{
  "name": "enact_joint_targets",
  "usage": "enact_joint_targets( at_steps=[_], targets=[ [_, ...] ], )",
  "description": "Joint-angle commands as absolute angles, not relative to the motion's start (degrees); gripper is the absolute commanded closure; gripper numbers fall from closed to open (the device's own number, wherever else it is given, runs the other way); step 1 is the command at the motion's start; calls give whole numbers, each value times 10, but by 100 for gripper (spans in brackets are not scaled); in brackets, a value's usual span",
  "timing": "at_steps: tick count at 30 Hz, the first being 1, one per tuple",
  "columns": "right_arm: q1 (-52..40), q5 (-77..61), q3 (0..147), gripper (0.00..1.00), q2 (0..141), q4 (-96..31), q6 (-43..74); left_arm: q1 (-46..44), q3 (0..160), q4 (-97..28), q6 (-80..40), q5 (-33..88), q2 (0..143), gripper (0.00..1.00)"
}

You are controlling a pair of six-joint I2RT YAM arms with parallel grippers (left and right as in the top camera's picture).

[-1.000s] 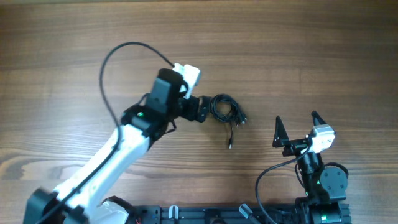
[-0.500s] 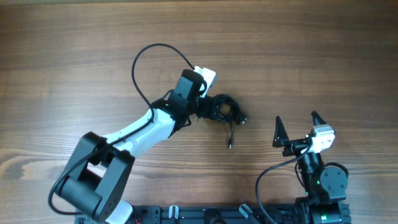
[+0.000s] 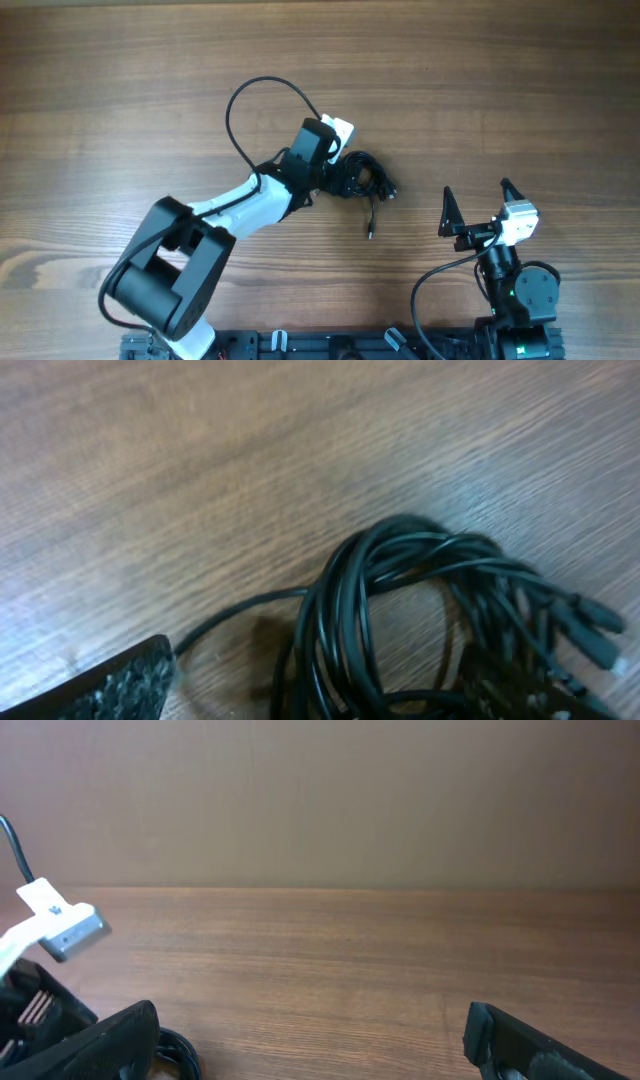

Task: Untangle cables
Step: 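Grasp the cable bundle with the left gripper and lift it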

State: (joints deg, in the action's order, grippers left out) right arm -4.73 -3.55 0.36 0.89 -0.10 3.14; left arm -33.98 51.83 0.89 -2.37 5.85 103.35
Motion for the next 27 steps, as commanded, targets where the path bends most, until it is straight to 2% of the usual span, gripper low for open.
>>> enact_joint_targets(
  at_steps=[1,4,6,7,8,15,19,25,27],
  targets=[
    [-50,-34,3,0,4,0,31,-349,525,2,-17,61,1051,14],
    [-50,-34,3,0,4,0,31,-359,525,-2,-17,61,1051,22],
    [-50,-34,3,0,4,0,31,-366,525,-5,-17,61,1051,33],
    [-50,-34,3,0,4,0,31,-370,525,-7,-17,61,1051,41],
    [-50,-34,3,0,4,0,31,-373,525,-7,-17,61,1051,45],
    [-50,-34,3,0,4,0,31,-379,525,-9,-17,61,1050,60],
    [-50,-34,3,0,4,0,32,-379,525,-11,-17,61,1034,76],
    [-50,-34,3,0,4,0,31,-378,525,-51,-17,61,961,96],
    [-50,-34,3,0,4,0,31,-376,525,-87,-18,61,922,96]
  ],
)
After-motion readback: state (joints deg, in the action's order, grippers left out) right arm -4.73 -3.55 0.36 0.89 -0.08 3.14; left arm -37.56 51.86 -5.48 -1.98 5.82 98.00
